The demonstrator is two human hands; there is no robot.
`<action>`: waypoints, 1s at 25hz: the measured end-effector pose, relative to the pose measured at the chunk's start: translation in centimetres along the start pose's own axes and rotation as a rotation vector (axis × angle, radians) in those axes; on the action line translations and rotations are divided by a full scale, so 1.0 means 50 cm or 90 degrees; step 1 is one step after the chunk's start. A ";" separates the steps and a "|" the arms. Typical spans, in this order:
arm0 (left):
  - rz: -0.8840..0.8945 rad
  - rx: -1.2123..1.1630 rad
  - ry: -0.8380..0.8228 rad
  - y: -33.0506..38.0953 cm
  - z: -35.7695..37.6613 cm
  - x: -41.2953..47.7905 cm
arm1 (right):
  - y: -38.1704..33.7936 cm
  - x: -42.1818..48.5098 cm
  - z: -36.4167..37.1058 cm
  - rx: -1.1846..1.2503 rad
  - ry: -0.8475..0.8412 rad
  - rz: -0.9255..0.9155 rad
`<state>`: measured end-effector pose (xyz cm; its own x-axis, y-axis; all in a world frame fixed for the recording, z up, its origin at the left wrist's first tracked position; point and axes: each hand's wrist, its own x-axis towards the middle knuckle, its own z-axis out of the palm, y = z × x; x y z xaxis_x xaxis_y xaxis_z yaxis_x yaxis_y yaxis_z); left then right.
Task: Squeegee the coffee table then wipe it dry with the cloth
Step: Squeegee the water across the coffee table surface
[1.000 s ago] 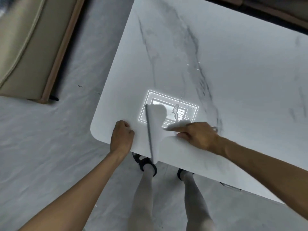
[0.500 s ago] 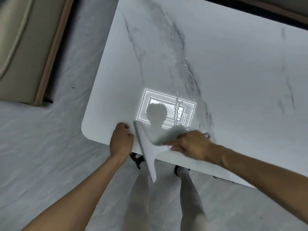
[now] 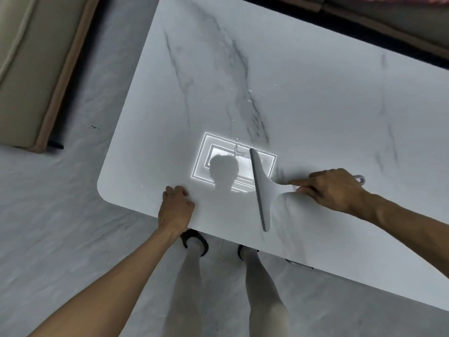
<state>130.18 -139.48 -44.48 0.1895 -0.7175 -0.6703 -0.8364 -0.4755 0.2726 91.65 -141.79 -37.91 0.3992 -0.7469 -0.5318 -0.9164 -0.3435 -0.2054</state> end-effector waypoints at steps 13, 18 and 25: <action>-0.246 -0.297 0.393 -0.218 -0.161 -0.043 | -0.571 0.419 0.018 0.045 -0.029 -0.296; -0.257 -0.312 0.345 -0.252 -0.155 -0.013 | -0.626 0.445 0.038 0.021 -0.004 -0.269; -0.120 -0.252 0.232 -0.178 -0.079 -0.012 | -0.434 0.244 0.070 0.071 -0.041 -0.216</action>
<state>139.53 -136.84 -43.76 0.5405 -0.6978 -0.4700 -0.5283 -0.7163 0.4559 116.31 -141.45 -42.79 0.6818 -0.5625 -0.4678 -0.7310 -0.4992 -0.4653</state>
